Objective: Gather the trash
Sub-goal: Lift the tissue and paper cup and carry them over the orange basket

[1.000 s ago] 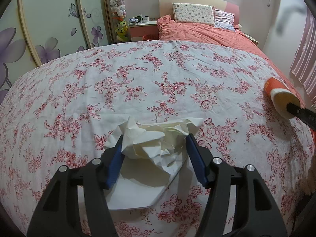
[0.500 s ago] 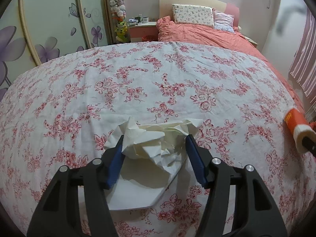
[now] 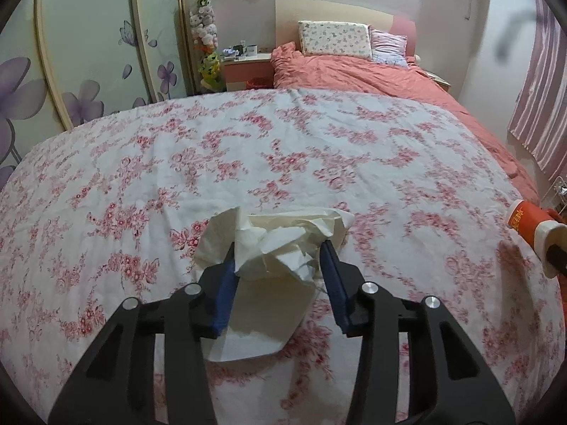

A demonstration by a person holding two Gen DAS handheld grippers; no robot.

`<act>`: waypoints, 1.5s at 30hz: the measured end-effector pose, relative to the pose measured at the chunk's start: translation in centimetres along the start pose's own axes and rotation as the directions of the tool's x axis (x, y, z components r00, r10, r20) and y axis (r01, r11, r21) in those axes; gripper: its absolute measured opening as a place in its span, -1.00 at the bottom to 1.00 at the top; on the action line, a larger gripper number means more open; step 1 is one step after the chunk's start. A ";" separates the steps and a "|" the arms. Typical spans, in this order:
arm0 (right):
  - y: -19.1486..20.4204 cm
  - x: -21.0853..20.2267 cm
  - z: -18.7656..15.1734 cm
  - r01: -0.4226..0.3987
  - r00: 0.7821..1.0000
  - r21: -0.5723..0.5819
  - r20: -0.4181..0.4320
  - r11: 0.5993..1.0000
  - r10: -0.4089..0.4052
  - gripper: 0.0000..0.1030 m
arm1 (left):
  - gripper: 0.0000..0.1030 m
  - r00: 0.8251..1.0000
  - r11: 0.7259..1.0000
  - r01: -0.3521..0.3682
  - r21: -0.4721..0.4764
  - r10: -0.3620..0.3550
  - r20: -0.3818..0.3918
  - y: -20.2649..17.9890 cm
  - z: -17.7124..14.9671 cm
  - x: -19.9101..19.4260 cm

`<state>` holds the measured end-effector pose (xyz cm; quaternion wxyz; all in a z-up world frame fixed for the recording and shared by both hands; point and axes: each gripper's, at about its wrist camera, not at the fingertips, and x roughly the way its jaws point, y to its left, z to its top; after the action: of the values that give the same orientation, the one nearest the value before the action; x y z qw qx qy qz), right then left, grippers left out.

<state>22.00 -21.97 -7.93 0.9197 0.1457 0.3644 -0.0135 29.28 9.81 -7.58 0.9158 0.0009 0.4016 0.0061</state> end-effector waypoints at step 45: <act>-12.6 -11.4 0.3 0.124 0.965 0.206 0.204 0.971 -0.167 -0.85 | -0.14 0.884 0.873 0.419 0.248 -0.455 0.109 -21.3 0.6 -13.4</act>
<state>12.11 -35.05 -3.30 0.9326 0.2037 0.2670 -0.1324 20.85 -11.62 2.50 0.9174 0.0102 0.3127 -0.2457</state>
